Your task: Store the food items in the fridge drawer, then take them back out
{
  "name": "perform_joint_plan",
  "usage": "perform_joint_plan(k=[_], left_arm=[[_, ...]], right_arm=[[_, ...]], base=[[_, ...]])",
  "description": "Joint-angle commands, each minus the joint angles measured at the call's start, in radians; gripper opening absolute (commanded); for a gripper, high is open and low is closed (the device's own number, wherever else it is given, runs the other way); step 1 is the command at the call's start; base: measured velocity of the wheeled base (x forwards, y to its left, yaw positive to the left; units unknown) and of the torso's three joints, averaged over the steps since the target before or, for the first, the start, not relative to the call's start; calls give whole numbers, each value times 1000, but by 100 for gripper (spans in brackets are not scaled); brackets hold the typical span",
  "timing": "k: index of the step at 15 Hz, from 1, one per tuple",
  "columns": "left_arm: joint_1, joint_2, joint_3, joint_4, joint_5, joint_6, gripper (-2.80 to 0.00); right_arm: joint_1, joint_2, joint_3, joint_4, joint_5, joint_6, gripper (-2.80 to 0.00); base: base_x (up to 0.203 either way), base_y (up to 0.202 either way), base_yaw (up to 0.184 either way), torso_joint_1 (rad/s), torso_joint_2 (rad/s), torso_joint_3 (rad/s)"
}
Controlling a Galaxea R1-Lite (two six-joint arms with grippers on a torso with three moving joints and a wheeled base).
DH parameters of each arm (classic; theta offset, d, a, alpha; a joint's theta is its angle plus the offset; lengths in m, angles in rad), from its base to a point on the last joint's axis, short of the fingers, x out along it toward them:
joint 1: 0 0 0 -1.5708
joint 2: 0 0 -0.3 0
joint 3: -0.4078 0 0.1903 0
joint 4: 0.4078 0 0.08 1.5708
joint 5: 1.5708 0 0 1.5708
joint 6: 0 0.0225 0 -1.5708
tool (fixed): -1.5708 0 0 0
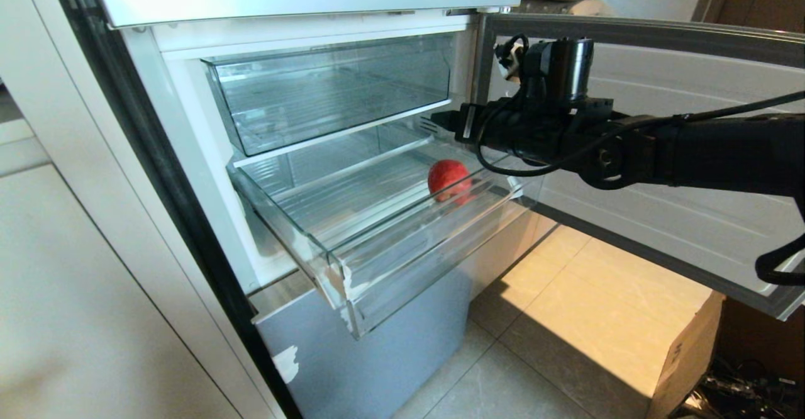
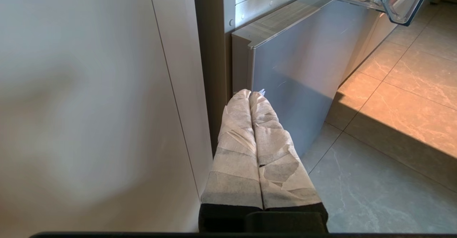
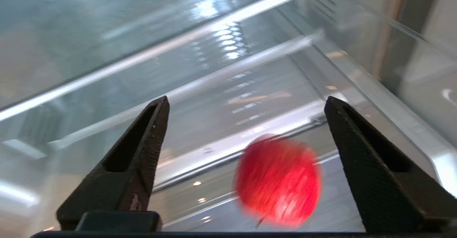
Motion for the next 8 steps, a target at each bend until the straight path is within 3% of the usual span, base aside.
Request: perform_joint_plan(k=[1,6,7,8], left_arm=[[0,1,0,0,0,0,-280],[0,1,0,0,0,0,-280],[0,1,0,0,0,0,-280],[0,1,0,1,0,0,-280]], right_arm=[[10,-72,20,17,-1,0,0],[15,-276,171,72,0,19,0],[16,-359,236,72,-1,17,-280],[17,-467,319,72,-3,12,-280]], base=[[0,0,0,0,0,0],[0,0,0,0,0,0],[0,0,0,0,0,0],[0,0,0,0,0,0]])
